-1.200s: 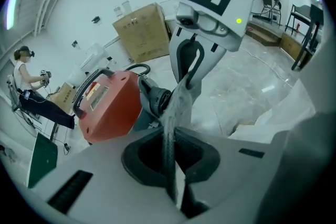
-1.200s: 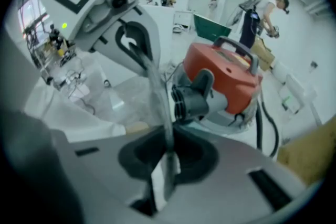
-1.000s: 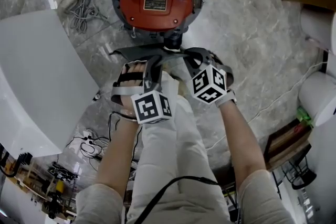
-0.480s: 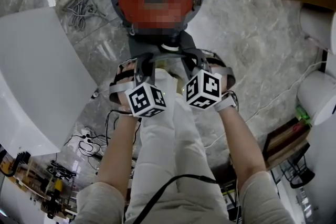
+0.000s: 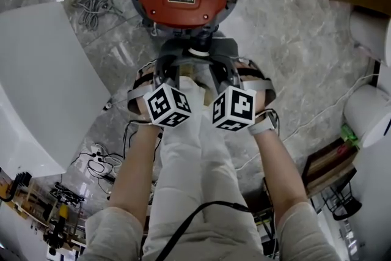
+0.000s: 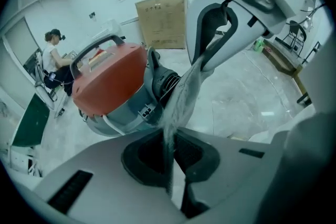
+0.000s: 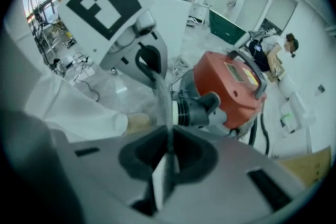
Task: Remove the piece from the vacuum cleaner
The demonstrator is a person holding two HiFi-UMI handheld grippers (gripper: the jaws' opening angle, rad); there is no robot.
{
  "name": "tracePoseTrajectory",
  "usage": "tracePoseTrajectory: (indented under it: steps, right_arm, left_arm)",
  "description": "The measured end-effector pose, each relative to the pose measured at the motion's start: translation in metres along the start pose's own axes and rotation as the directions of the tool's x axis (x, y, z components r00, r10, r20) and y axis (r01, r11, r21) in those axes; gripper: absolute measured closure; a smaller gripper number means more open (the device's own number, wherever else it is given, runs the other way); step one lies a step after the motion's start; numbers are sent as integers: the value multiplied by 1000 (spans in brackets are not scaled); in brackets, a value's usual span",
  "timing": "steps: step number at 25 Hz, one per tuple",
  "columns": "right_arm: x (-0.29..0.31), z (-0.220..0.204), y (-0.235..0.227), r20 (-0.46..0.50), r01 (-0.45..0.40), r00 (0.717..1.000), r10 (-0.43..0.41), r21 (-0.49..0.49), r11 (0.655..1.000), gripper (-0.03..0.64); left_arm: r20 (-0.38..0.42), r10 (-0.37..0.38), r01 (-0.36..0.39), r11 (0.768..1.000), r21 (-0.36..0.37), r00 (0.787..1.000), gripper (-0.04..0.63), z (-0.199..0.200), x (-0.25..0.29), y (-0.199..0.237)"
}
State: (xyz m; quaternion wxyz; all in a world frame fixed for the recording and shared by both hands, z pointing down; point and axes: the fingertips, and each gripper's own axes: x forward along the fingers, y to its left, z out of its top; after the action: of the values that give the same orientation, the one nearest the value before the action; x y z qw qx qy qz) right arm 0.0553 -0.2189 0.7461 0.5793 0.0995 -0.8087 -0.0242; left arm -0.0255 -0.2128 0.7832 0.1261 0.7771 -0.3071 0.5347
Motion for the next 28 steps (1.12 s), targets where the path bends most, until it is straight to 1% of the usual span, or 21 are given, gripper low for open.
tracePoseTrajectory:
  steps: [3,8,12,14,16,18,20,24,28]
  right_arm:
    - [4,-9,-2,-1,-3,1000,3,51,999,578]
    - [13,-24,-3,-3,-13,1000,13,143,990,578]
    - [24,-36,1,-9,-31,999,34,240,970,578]
    - [30,-38,4,-7,-43,999,47,280,959,578]
    - [34,-38,4,5,-57,998,58,319,946,578]
    - [33,-35,6,26,-73,997,69,351,933,578]
    - [28,-31,7,37,-82,997,74,340,937,578]
    - [16,-25,4,30,-66,998,60,237,969,578]
    - [3,-12,4,46,-58,998,51,168,984,578]
  left_arm:
    - [36,42,-43,999,27,998,567,9,-12,3]
    - [67,60,-62,997,34,996,566,28,-30,2]
    - [74,65,-73,991,115,995,566,44,-42,-6]
    - [75,66,-76,987,145,995,566,50,-45,-9]
    - [81,66,-78,985,155,995,566,51,-46,-8]
    - [89,68,-80,987,139,994,566,48,-44,-6]
    - [88,73,-83,991,107,993,566,39,-43,-3]
    - [67,71,-75,996,53,995,567,23,-34,0]
    - [40,54,-54,999,-6,998,566,7,-21,3]
